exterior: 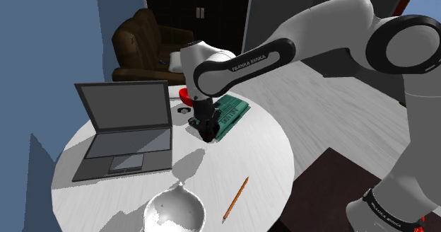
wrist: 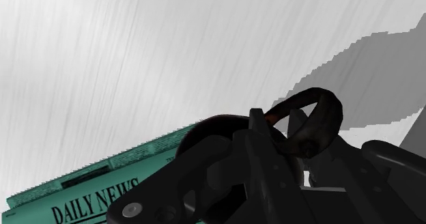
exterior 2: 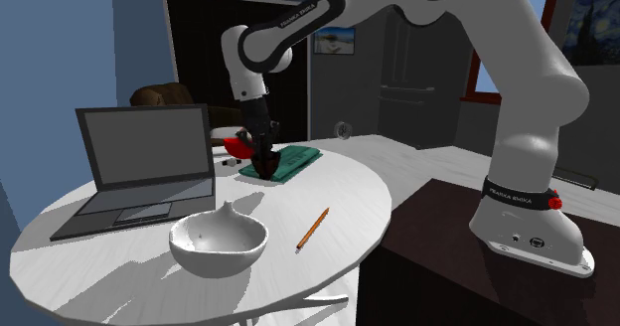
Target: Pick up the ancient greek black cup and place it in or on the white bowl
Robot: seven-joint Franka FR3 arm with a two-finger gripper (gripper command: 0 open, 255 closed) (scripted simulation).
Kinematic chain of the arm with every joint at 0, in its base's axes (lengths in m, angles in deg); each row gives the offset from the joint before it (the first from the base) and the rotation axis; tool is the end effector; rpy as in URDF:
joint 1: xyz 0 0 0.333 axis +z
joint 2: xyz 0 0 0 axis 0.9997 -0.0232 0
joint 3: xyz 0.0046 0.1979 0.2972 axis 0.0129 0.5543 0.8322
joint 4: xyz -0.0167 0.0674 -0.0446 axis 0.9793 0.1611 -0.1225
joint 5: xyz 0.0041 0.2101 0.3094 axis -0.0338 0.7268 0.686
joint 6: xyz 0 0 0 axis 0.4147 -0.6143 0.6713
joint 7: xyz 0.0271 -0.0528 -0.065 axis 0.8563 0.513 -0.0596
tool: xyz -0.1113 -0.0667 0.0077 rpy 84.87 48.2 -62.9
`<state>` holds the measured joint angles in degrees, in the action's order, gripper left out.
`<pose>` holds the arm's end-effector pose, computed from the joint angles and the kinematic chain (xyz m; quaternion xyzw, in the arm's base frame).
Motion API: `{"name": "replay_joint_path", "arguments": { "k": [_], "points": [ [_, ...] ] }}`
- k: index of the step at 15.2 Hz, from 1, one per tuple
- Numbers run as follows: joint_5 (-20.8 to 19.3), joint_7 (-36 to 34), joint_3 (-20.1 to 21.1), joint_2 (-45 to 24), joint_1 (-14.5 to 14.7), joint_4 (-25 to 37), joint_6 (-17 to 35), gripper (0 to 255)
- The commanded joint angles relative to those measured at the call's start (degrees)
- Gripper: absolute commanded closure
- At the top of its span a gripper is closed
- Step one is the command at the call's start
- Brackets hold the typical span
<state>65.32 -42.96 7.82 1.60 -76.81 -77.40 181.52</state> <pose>0.5904 0.3116 0.3344 0.9934 -0.0591 -0.0804 0.0571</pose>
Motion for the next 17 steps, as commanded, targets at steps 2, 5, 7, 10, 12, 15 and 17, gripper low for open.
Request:
{"name": "replay_joint_path", "arguments": {
  "k": [2,5,7,10,12,15,17],
  "points": [
    [0.37,0.29,0.2,0.85,-0.06,1.25,-2.05,255],
    [0.72,0.51,0.39,1.75,-0.12,2.25,-3.9,255],
    [0.93,0.65,0.51,2.29,-0.15,2.99,-5.15,255],
    [1.23,0.85,0.66,3.03,-0.16,4.22,-7.07,255],
    [1.41,0.98,0.76,3.47,-0.15,5.13,-8.38,255],
    [1.65,1.15,0.89,4.04,-0.11,6.61,-10.39,255],
    [1.79,1.26,0.96,4.36,-0.06,7.69,-11.76,255]
  ]
}}
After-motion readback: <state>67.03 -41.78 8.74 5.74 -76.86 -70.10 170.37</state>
